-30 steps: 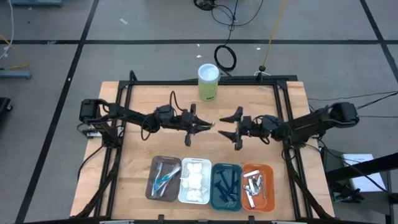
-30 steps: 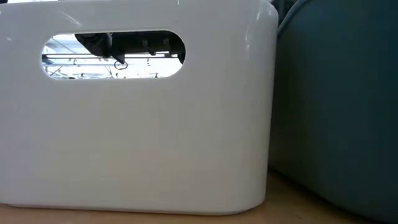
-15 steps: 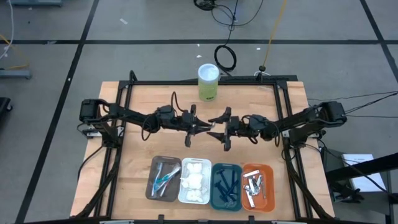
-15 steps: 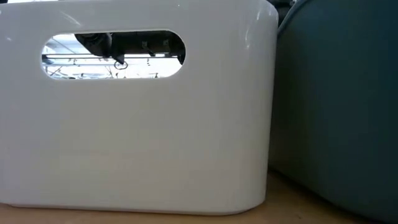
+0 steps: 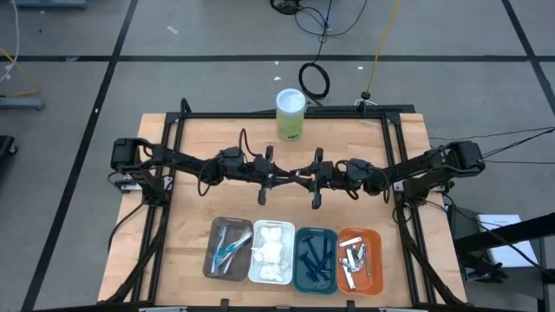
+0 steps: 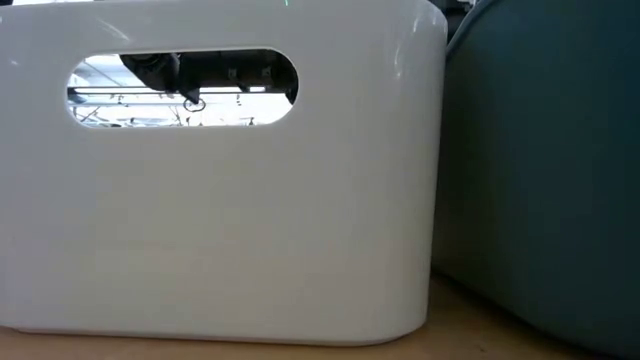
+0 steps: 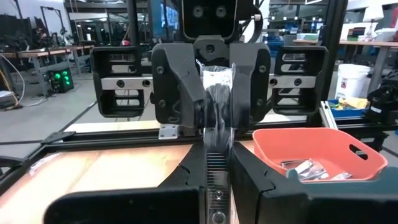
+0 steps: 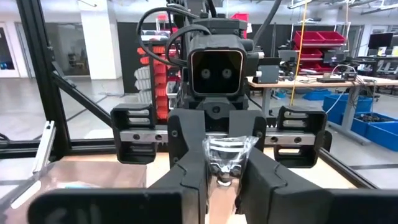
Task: Pick & Place Travel size toiletries
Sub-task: Put the silver nail cutter into the orange bin
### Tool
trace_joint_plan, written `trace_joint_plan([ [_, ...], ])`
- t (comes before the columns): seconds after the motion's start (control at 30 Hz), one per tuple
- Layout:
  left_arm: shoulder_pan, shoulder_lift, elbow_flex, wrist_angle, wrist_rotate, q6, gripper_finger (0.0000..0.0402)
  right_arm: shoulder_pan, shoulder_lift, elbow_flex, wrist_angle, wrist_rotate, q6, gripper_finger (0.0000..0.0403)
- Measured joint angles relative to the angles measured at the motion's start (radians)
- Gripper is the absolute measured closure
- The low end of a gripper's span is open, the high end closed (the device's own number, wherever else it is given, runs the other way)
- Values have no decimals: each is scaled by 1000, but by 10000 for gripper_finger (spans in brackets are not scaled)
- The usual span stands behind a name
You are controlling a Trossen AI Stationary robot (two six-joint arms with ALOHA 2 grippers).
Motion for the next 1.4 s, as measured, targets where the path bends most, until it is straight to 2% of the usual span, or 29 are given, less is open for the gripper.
trace_joint_plan([
  [0.1,-1,0,-1,-2,-25,0,376,-9,-1,0,-20,-1,2,353],
  [0.2,-8,-8,-1,-23,-122,-47,354,-23,-5,0,-44,-1,19,353],
  [0.27,-18,-32,16,-114,-200,-72,318,-32,-24,1,-82,-1,20,353],
  [0.4,-53,-108,100,-400,-347,-32,228,-44,-100,-1,-217,-19,20,353],
  [0.53,-77,-184,172,-636,-394,38,150,-35,-223,-1,-385,-53,37,353],
  [0.7,-59,-280,185,-714,-465,93,98,34,-401,-1,-623,-257,187,353],
  [0.8,-20,-294,181,-779,-494,87,87,116,-482,-1,-727,-370,318,353],
  [0.93,36,-287,183,-828,-496,25,90,301,-549,-1,-873,-379,437,353],
  [1.17,73,-268,182,-882,-495,-65,110,589,-531,-1,-1064,-126,708,353],
  [1.4,62,-256,181,-872,-495,-87,121,736,-444,-1,-1175,11,930,352],
])
